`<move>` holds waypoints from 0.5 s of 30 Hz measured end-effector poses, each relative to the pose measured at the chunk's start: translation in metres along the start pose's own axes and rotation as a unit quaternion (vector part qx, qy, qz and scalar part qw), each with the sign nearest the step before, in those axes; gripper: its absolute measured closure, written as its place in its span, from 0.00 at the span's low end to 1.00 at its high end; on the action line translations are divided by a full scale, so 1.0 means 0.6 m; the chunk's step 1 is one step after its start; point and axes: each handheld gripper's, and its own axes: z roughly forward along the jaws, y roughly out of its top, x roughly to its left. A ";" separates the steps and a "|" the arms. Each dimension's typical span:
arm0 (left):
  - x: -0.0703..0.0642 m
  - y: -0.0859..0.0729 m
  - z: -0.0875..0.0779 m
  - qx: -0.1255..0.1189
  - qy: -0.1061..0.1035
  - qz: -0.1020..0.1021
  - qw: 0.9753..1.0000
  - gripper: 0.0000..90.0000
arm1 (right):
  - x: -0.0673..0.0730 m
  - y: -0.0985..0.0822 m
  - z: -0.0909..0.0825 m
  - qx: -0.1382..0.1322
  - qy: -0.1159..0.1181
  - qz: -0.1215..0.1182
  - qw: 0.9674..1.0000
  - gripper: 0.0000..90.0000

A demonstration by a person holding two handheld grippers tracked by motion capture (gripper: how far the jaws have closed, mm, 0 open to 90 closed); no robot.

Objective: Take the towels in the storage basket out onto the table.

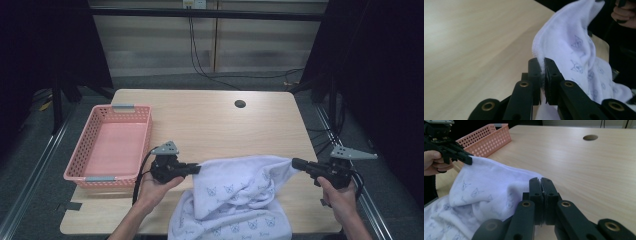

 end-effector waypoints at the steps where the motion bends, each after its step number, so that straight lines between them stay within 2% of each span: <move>1: 0.001 0.008 -0.009 -0.011 0.007 0.000 1.000 0.95 | 0.000 0.000 0.000 0.000 0.000 0.000 1.000 0.97; 6: 0.007 0.056 -0.065 -0.062 0.032 0.012 0.997 0.96 | -0.007 0.039 -0.016 -0.040 -0.007 -0.006 0.999 0.98; 10: 0.006 0.095 -0.102 -0.100 0.045 0.027 0.994 0.96 | -0.007 0.067 -0.025 -0.072 -0.005 -0.010 0.997 0.98; 11: 0.005 0.100 -0.106 -0.108 0.046 0.029 0.993 0.96 | -0.003 0.084 -0.028 -0.085 -0.005 -0.019 0.996 0.98; 13: 0.002 0.111 -0.118 -0.122 0.050 0.035 0.991 0.96 | -0.001 0.092 -0.029 -0.091 -0.003 -0.020 0.996 0.98; 15: -0.001 0.123 -0.131 -0.131 0.056 0.043 0.989 0.96 | 0.009 0.113 -0.032 -0.107 -0.006 -0.034 0.994 0.98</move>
